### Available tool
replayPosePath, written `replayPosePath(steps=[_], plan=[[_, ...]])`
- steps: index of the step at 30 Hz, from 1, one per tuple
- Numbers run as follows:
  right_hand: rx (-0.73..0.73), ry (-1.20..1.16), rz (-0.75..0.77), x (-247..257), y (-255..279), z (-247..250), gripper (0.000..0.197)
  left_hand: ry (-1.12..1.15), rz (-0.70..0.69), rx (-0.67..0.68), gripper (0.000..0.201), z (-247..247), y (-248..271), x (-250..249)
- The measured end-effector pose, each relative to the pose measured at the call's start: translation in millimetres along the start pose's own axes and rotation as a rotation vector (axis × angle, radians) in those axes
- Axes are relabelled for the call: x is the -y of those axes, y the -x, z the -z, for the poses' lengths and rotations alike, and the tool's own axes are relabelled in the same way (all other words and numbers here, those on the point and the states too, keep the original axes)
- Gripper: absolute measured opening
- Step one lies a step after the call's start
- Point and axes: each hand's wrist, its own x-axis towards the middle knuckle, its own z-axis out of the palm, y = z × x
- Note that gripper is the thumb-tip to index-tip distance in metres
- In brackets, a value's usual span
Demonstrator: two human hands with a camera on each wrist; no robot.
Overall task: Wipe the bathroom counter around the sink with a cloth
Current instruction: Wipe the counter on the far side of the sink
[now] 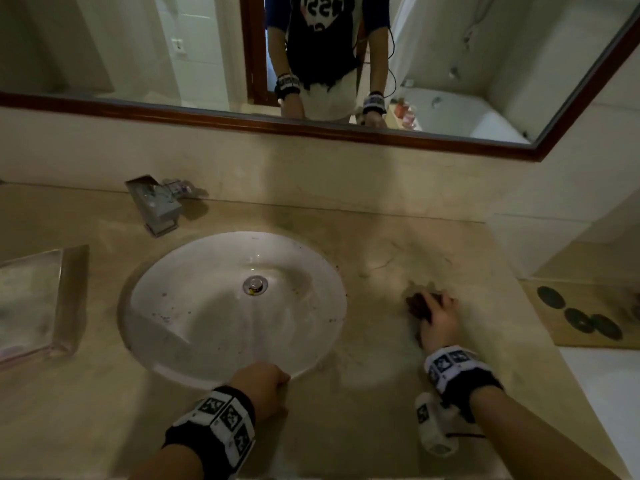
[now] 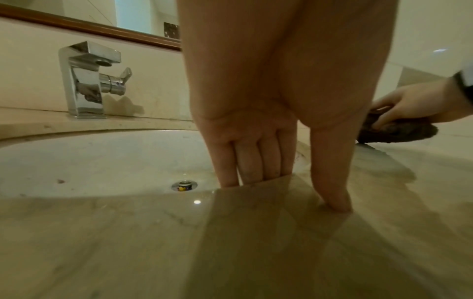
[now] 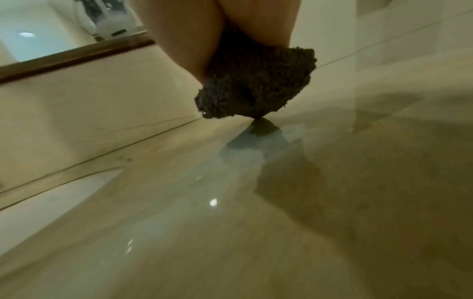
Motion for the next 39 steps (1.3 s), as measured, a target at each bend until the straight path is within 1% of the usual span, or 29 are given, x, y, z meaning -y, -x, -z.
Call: replayPosePath(steps=[2,4,6,8,10,13,15,18,19,20,21,23,25,27,29,31,33,35,36,38,39], plan=[[0.035,0.061,-0.08,-16.6,-13.7,2.5,0.058,-0.022,-0.013,0.003,0.051,-1.0,0.7,2.3],[0.095,0.138,-0.126,-21.6,-18.2,-2.6,0.059,-0.04,-0.034,0.02,0.05,0.0,-0.3,4.5],[0.144,0.215,-0.095,-12.9,-13.6,-15.5,0.06,-0.058,-0.057,0.035,0.049,2.8,-0.7,5.4],[0.149,0.216,0.01,7.1,-4.7,-32.0,0.059,-0.06,-0.076,0.055,0.049,6.7,-1.9,6.9],[0.176,0.152,0.143,31.0,6.3,-44.8,0.055,-0.065,-0.108,0.07,0.046,10.0,-5.9,10.1],[0.281,0.133,0.282,66.2,24.3,-53.7,0.045,0.003,-0.147,0.122,0.03,14.5,-17.1,15.2],[0.354,0.121,0.388,84.1,30.8,-52.3,0.043,0.06,-0.142,0.172,0.026,21.3,-25.8,16.4],[0.531,0.203,0.528,96.7,27.6,-43.3,0.05,0.16,-0.093,0.284,0.031,44.5,-36.3,17.2],[0.545,0.182,0.553,98.6,22.1,-39.2,0.052,0.175,-0.077,0.29,0.036,54.2,-40.4,19.7],[0.525,0.127,0.561,100.3,12.4,-35.8,0.052,0.175,-0.067,0.248,0.041,66.0,-45.3,24.0],[0.495,0.056,0.553,100.2,-0.5,-33.8,0.052,0.176,-0.051,0.159,0.045,79.3,-49.2,29.3],[0.459,-0.012,0.485,100.3,-36.9,-26.9,0.051,0.198,0.005,-0.071,0.049,106.8,-56.6,43.3],[0.418,0.005,0.405,99.6,-80.2,-22.0,0.05,0.213,0.079,-0.27,0.052,135.4,-68.8,61.2],[0.427,-0.04,0.348,107.5,-119.8,-15.7,0.048,0.182,0.178,-0.378,0.056,161.0,-85.3,82.3],[0.439,-0.082,0.354,123.0,-151.5,-13.9,0.051,0.189,0.282,-0.427,0.061,178.9,-100.4,104.5],[0.466,-0.07,0.434,148.0,-172.1,-15.9,0.063,0.207,0.354,-0.454,0.065,185.8,-112.9,123.0],[0.502,-0.05,0.528,183.0,-182.6,-23.3,0.069,0.201,0.387,-0.435,0.075,186.3,-122.5,137.1],[0.514,0.031,0.705,220.6,-183.7,-35.7,0.067,0.179,0.389,-0.402,0.081,182.9,-130.9,147.0],[0.528,0.106,0.796,239.6,-184.4,-44.7,0.064,0.164,0.393,-0.392,0.082,181.8,-133.8,150.1],[0.527,0.228,1.061,270.4,-186.6,-65.1,0.053,0.14,0.394,-0.392,0.083,181.8,-140.7,156.0],[0.536,0.25,1.141,283.3,-189.5,-73.1,0.05,0.128,0.39,-0.396,0.083,183.2,-145.1,159.4]])
